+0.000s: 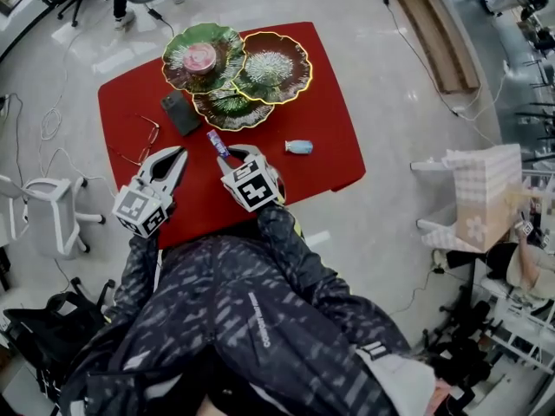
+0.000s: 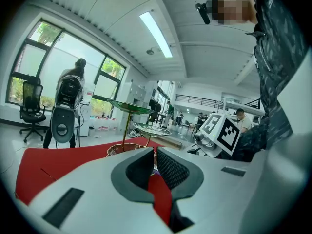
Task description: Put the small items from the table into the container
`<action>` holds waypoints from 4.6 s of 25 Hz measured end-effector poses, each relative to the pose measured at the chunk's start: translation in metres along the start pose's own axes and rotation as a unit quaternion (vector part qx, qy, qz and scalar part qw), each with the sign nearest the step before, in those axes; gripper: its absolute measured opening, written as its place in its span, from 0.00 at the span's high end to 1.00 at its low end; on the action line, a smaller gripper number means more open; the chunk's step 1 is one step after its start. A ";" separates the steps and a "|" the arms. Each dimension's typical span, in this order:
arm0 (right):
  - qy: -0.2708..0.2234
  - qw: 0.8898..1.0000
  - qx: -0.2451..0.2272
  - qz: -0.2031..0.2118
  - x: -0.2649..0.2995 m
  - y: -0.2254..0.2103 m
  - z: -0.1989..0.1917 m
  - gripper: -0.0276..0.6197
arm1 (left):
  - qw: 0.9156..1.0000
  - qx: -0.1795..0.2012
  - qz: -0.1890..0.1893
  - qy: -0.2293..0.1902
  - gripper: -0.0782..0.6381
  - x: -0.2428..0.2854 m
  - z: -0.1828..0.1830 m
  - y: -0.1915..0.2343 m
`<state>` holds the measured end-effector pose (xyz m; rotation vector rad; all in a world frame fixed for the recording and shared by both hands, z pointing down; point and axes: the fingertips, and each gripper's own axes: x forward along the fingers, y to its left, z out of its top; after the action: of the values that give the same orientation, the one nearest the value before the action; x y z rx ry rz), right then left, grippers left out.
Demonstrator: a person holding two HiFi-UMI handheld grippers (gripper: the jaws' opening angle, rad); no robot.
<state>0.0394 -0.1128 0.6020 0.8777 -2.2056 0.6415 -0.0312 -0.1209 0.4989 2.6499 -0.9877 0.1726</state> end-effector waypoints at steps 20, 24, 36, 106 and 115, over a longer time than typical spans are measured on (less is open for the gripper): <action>-0.068 0.996 -0.012 -0.059 -0.087 -0.040 0.073 0.81 | 0.999 0.011 -0.037 -0.025 0.86 0.040 0.031 -0.014; -0.071 0.995 -0.008 -0.075 -0.099 -0.060 0.083 0.81 | 0.999 0.013 -0.045 -0.019 0.86 0.049 0.034 -0.017; -0.045 0.992 -0.024 -0.112 -0.095 -0.120 0.109 0.81 | 0.998 0.010 -0.061 -0.006 0.86 0.067 0.033 -0.019; -0.027 0.982 -0.047 -0.181 -0.115 -0.011 0.047 0.88 | 0.991 -0.001 -0.132 -0.009 0.86 -0.048 0.017 -0.078; -0.011 0.981 -0.043 -0.187 -0.114 0.015 0.014 0.88 | 0.991 -0.014 -0.135 -0.014 0.86 -0.086 -0.001 -0.079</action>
<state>0.0853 -0.0656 0.5061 1.2168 -1.9930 0.3539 -0.0441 -0.0108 0.4623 2.7330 -0.6230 0.0598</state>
